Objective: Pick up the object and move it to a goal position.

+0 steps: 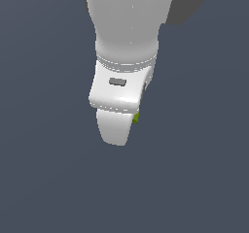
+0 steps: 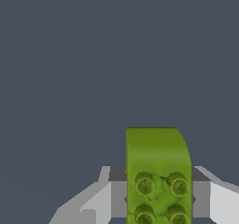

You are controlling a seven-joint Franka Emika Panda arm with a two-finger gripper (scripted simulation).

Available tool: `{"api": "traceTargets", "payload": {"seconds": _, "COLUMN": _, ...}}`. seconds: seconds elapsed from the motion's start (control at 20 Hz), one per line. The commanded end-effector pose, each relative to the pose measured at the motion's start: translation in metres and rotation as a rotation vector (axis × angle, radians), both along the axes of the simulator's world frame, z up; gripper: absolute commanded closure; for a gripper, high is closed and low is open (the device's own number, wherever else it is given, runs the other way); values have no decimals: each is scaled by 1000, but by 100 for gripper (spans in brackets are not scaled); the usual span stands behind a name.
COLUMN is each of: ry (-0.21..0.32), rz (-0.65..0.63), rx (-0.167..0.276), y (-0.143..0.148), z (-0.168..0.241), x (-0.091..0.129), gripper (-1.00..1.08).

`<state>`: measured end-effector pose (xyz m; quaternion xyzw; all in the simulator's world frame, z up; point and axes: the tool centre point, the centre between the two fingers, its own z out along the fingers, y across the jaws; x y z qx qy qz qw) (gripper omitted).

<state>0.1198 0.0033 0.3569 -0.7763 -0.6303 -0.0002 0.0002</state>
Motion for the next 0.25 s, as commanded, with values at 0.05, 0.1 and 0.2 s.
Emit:
{"api": "traceTargets", "payload": {"seconds": 0.05, "ry": 0, "rz": 0, "rx": 0, "y": -1, "z": 4, "x": 1, "gripper": 108}}
{"api": "traceTargets", "payload": {"seconds": 0.1, "ry": 0, "rz": 0, "rx": 0, "y": -1, "z": 4, "x": 1, "gripper": 108}}
{"api": "traceTargets", "payload": {"seconds": 0.2, "ry": 0, "rz": 0, "rx": 0, "y": -1, "z": 4, "x": 2, "gripper": 108}}
